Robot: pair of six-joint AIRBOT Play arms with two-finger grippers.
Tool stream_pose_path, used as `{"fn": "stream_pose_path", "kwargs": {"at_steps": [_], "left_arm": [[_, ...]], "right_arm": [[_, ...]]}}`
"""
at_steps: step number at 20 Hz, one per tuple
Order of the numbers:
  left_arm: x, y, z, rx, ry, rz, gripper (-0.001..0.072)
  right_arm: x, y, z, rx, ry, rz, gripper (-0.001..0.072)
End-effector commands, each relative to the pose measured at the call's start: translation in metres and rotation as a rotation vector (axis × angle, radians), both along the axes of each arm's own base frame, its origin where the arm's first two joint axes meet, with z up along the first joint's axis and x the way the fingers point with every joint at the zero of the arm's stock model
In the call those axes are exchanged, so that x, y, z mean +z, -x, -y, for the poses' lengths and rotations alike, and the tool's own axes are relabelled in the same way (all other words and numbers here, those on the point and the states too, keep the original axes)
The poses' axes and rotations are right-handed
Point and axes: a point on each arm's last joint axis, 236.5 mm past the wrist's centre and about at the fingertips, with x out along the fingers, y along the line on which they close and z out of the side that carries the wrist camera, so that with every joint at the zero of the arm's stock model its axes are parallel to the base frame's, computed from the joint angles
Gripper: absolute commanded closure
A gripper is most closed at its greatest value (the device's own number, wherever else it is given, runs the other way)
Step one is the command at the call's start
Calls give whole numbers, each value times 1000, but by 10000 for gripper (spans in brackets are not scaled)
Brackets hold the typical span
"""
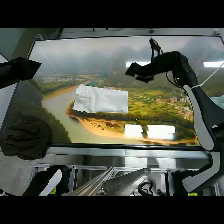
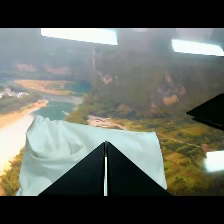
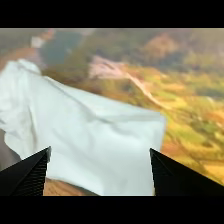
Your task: Fold the shirts.
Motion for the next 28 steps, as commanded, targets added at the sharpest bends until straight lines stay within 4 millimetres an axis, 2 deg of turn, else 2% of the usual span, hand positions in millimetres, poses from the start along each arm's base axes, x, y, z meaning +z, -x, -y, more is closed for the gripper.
{"fn": "stream_pose_path", "kwargs": {"at_steps": [1,4,7,10,11,12,13,15,16,17,19,20,22,24,28], "left_arm": [[0,0,0,1,1,3,691],[0,0,0,1,1,2,691],[-2,1,1,-4,0,-7,691],[-2,1,1,-4,0,-7,691],[-2,1,0,-4,0,-7,691],[-2,1,0,-3,0,-7,691],[-2,1,0,-3,0,-7,691],[-2,1,1,-4,0,-7,691],[-2,1,1,-4,0,-7,691],[-2,1,1,-4,0,-7,691],[-3,2,1,-6,-1,-11,691],[-3,2,1,-7,-1,-14,691],[-3,2,1,-7,-1,-13,691],[-3,2,1,-8,-1,-14,691],[-3,2,1,-8,-1,-14,691]], "right_arm": [[-63,39,3,25,-25,-246,13],[-94,52,-33,67,-122,-333,13],[-125,65,-48,90,-102,-386,14],[-136,73,-57,109,-92,-404,14],[-134,73,-61,123,-99,-392,76],[-128,73,-65,148,-117,-376,422],[-121,72,-67,176,-127,-355,677],[-88,63,-68,233,-140,-288,688],[-63,53,-66,238,-152,-233,688],[-28,39,-59,228,-167,-156,689],[48,12,-25,167,-183,2,689],[85,0,5,112,-173,75,689],[136,-13,75,-38,-137,158,689],[167,-10,147,-181,-110,181,689],[208,16,286,-466,-72,219,689]]}}
